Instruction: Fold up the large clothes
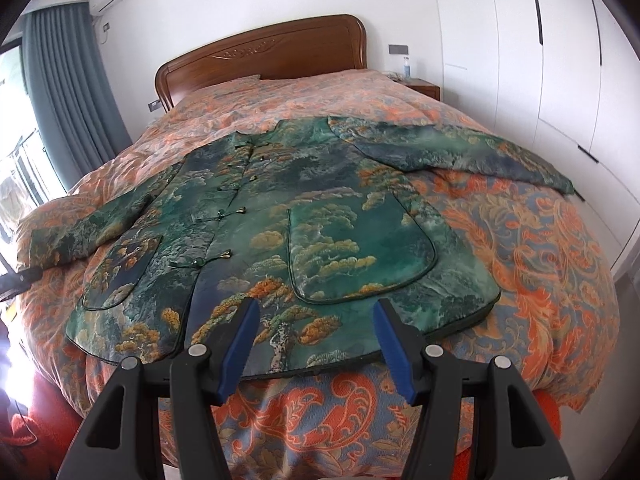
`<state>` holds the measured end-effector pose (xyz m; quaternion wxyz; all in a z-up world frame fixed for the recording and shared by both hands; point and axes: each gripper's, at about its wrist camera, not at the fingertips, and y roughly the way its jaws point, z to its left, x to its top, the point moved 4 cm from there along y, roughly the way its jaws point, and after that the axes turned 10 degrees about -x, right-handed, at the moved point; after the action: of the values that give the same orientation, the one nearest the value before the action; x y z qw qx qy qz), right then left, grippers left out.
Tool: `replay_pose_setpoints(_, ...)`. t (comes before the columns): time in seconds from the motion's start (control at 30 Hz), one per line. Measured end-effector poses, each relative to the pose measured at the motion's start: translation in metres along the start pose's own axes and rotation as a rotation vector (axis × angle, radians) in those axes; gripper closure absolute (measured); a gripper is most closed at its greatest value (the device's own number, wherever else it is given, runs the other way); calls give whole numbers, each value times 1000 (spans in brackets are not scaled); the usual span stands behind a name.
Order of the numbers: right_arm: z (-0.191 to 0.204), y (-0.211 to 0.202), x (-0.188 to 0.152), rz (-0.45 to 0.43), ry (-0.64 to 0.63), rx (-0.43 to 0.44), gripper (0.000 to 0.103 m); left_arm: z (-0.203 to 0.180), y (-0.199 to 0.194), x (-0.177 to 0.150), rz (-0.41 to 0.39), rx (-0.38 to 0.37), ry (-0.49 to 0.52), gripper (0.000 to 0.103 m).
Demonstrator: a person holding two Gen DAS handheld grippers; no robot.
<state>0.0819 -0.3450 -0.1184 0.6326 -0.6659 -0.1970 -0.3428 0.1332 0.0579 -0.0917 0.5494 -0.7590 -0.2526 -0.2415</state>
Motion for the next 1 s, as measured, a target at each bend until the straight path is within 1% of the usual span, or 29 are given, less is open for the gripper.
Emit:
replay_pose_setpoints(0.27, 4, 0, 0, -7, -11, 2, 43, 6, -3, -3, -7, 1, -8, 5)
replay_pose_setpoints(0.43, -14, 0, 5, -5, 25, -4, 43, 17, -1, -8, 12, 17, -33, 5)
replay_pose_setpoints(0.6, -69, 9, 13, 14, 126, -82, 43, 17, 4, -11, 27, 23, -44, 5)
replay_pose_setpoints(0.7, -97, 16, 16, 28, 197, -106, 43, 15, 6, -12, 34, 29, -32, 5)
replay_pose_setpoints(0.77, -109, 23, 18, 38, 221, -103, 43, 12, 9, -13, 43, 29, -27, 5)
replay_pose_setpoints(0.87, -126, 36, 23, 53, 258, -74, 43, 8, 10, -14, 51, 35, -12, 5)
replay_pose_setpoints(0.93, -144, 46, 32, 49, 300, -61, 43, 7, 10, -14, 55, 45, -2, 5)
replay_pose_setpoints(1.0, -173, 57, 46, 39, 382, -51, 43, 7, 11, -14, 58, 51, -6, 5)
